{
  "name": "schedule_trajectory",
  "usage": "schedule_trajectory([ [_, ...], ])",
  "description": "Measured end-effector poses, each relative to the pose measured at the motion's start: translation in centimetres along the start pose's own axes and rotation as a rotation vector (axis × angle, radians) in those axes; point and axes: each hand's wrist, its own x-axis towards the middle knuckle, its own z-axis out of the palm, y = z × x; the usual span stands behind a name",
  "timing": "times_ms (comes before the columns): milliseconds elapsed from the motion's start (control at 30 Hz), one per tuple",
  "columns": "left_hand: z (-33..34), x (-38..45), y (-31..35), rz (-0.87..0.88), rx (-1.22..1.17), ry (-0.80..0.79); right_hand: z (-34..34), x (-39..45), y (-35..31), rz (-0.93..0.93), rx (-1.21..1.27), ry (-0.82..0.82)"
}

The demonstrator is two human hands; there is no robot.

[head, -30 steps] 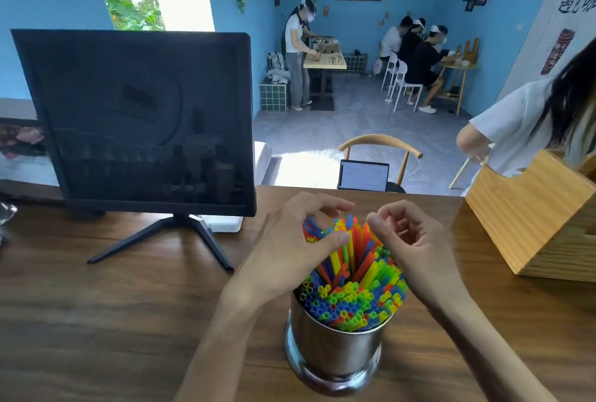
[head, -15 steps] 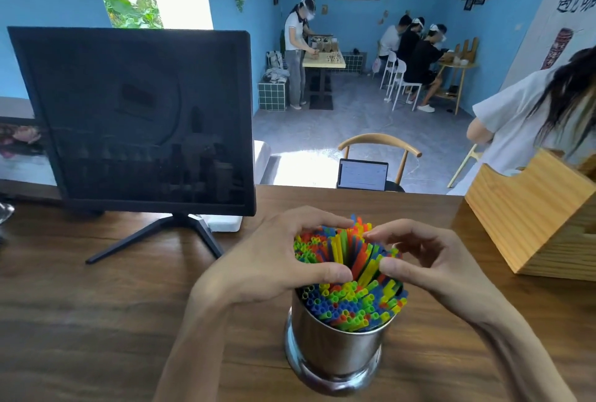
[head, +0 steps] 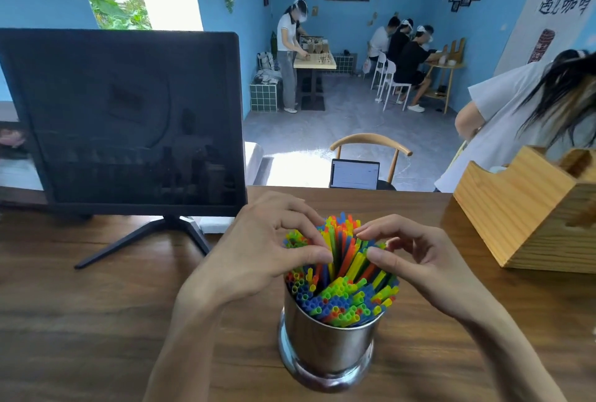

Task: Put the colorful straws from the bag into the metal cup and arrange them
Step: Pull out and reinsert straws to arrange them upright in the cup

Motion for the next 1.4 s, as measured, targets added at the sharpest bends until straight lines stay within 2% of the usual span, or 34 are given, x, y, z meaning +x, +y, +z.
schedule_trajectory([
  [67, -0.1, 0.0, 0.2, 0.027, -0.032, 0.041, -0.1, 0.0, -0.1, -0.012, -0.005, 0.004],
  [133, -0.2, -0.1, 0.5, 0.051, -0.153, 0.146, 0.0, 0.0, -0.5, -0.023, -0.006, 0.039],
  [233, -0.3, -0.2, 1.3, 0.133, -0.369, 0.49, 0.3, -0.2, -1.7, -0.08, -0.055, 0.099],
  [300, -0.2, -0.3, 2.0, 0.222, -0.445, 0.695, 1.1, -0.5, -3.0, -0.109, -0.085, 0.073],
  [433, -0.1, -0.8, 3.0, 0.403, -0.47, 0.876, 3.1, -0.2, -4.8, -0.208, -0.237, 0.001],
  [500, 0.1, -1.0, 3.3, 0.375, -0.456, 0.841, 3.2, 0.7, -4.8, -0.219, -0.203, 0.06],
  [567, 0.4, -1.0, 3.4, 0.257, -0.417, 0.714, 2.3, 2.2, -4.1, -0.12, -0.196, 0.198],
  [600, 0.5, -0.9, 3.1, 0.182, -0.39, 0.614, 1.6, 3.0, -3.6, -0.043, -0.244, 0.213],
  [667, 0.4, -0.7, 2.1, 0.05, -0.248, 0.328, 0.7, 4.2, -2.4, 0.098, -0.307, 0.088],
  [733, 0.4, -0.4, 1.1, -0.022, -0.036, 0.019, 0.5, 4.8, -1.4, 0.167, -0.251, -0.031],
  [800, 0.3, -0.3, 0.7, -0.041, 0.047, -0.121, 0.6, 5.1, -1.0, 0.183, -0.196, -0.073],
  [1067, -0.4, -0.7, 0.4, -0.079, -0.008, -0.197, 0.4, 6.5, -1.2, 0.197, -0.141, -0.113],
  [1167, -0.3, -0.7, 0.4, -0.081, -0.034, -0.183, -0.3, 7.0, -2.0, 0.176, -0.09, -0.07],
  [1300, 0.1, -0.3, 0.4, -0.04, -0.073, -0.047, -1.0, 7.9, -3.9, 0.069, -0.125, 0.011],
  [1400, 0.6, 0.0, 1.0, -0.018, -0.137, 0.158, -1.1, 7.9, -6.3, -0.129, -0.236, 0.176],
])
